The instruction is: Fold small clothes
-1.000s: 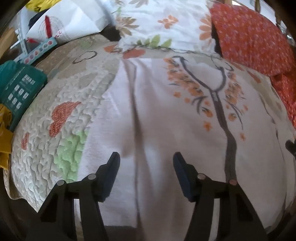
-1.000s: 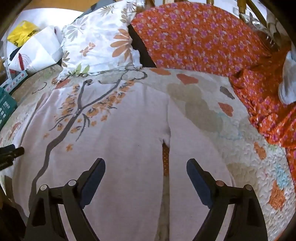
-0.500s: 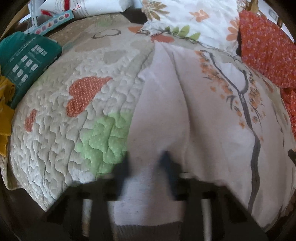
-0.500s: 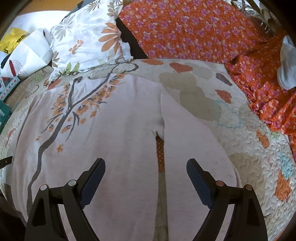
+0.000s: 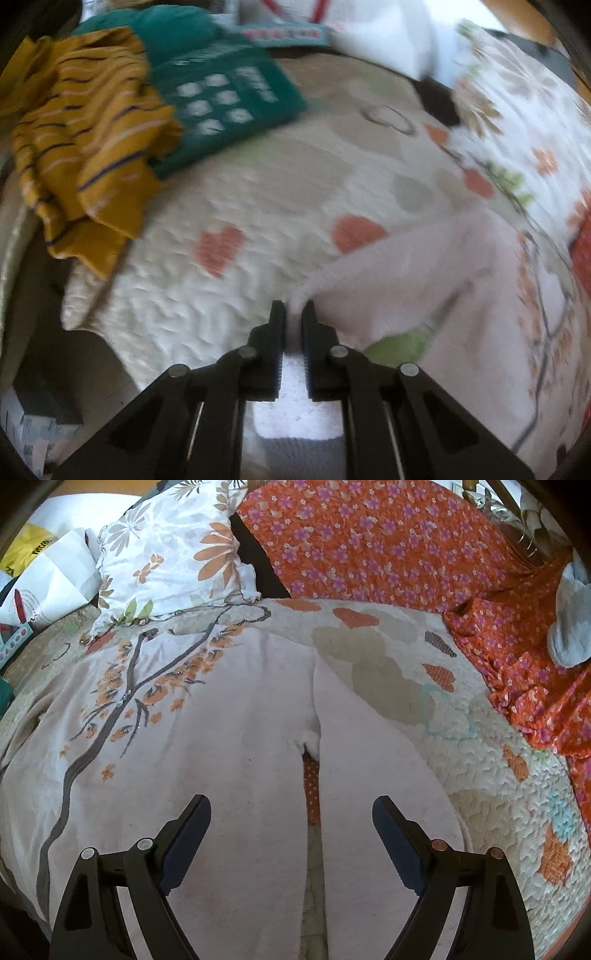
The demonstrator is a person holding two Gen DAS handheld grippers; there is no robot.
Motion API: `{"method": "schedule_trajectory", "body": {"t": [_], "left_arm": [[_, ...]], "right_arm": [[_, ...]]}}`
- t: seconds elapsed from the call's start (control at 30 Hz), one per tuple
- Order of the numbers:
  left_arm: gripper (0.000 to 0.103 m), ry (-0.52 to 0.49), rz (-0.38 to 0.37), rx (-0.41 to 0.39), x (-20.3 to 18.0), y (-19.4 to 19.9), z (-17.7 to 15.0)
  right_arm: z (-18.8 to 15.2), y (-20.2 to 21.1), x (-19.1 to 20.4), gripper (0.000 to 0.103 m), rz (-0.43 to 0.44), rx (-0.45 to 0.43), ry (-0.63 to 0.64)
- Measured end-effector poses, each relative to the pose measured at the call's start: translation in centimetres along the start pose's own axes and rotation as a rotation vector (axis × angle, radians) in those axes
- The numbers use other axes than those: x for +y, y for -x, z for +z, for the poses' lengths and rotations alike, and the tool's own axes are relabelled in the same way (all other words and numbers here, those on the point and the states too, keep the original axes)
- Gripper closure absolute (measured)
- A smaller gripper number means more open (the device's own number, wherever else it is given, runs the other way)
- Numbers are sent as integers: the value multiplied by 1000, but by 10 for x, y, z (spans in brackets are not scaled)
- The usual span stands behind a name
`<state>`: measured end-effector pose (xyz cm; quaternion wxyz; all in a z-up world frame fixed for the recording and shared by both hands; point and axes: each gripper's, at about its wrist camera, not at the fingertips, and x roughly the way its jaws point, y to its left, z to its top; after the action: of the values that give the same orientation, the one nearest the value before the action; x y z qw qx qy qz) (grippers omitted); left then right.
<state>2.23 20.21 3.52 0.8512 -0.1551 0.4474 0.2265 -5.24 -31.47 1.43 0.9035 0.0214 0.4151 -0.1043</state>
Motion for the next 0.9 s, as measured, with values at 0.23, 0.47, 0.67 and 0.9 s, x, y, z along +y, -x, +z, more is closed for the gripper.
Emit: {"method": "schedule_trajectory", "body": {"t": [0.23, 0.47, 0.67, 0.9], "left_arm": [[86, 70, 7, -86, 21, 11, 2], [49, -86, -185, -195, -19, 53, -18], [46, -291, -317, -138, -88, 60, -55], [45, -500, -428, -53, -142, 72, -108]], "right_arm": [[0, 2, -7, 11, -1, -2, -26], [6, 22, -43, 11, -23, -52, -125], [-8, 31, -117, 11, -49, -30, -348], [-28, 25, -129, 11, 52, 38, -365]]}}
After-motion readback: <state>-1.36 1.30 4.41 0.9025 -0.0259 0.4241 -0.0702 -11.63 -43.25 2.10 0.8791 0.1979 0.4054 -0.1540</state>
